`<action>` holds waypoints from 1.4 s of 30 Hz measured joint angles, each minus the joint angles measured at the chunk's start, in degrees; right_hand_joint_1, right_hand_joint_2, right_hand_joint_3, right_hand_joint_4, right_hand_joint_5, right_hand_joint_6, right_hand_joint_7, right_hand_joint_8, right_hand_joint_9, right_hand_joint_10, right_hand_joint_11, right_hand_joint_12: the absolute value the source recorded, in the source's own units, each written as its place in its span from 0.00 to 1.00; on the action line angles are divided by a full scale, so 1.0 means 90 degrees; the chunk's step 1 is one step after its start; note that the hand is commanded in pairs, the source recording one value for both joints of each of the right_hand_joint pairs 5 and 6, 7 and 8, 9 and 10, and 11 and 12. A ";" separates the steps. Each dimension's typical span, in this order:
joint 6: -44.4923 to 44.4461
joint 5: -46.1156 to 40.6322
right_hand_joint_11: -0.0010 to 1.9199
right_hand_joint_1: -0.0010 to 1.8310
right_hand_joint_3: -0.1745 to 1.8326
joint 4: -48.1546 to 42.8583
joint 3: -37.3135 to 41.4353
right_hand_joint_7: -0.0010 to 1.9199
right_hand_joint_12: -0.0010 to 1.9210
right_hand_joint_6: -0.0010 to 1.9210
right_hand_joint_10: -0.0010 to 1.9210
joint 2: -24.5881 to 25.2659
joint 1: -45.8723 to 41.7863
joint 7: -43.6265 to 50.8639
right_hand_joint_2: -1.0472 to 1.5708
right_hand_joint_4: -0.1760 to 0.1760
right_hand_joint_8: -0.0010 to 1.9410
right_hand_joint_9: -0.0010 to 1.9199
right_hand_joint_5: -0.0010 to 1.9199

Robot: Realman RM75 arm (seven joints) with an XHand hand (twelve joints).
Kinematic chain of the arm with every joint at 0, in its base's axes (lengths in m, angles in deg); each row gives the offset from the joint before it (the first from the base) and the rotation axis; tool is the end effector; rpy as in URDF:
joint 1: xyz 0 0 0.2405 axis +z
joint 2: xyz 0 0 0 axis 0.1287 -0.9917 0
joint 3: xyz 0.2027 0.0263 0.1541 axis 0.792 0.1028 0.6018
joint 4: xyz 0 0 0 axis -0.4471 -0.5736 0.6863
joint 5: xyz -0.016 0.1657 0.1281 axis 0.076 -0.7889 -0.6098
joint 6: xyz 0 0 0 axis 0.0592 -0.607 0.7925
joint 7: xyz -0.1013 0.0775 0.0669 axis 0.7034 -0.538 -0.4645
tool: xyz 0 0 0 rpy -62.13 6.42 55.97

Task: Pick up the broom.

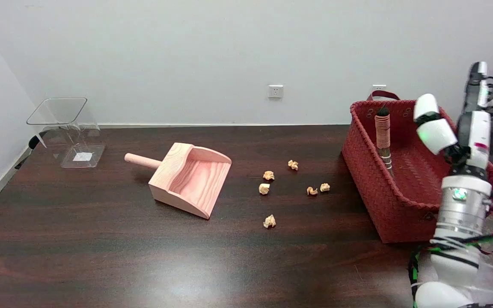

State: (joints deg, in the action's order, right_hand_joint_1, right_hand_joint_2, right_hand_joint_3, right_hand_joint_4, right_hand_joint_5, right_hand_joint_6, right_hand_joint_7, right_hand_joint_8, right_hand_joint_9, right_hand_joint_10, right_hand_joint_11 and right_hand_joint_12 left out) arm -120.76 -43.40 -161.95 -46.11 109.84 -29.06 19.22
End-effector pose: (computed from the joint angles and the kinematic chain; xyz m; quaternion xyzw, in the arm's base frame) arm -0.2122 -0.1932 0.4066 0.4636 -0.0042 0.5764 0.6729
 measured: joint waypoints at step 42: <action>0.2357 -0.1565 0.00 0.29 0.42 -0.1086 0.0112 0.00 0.00 0.00 0.00 -0.0217 -0.0042 0.2069 0.76 0.50 0.00 0.00 0.00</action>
State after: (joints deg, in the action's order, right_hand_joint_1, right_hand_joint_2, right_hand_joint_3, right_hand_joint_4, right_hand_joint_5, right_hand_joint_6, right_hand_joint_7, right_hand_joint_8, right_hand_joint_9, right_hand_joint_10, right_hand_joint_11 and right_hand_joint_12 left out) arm -99.54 -57.49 -171.73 -45.11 107.89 -29.44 37.84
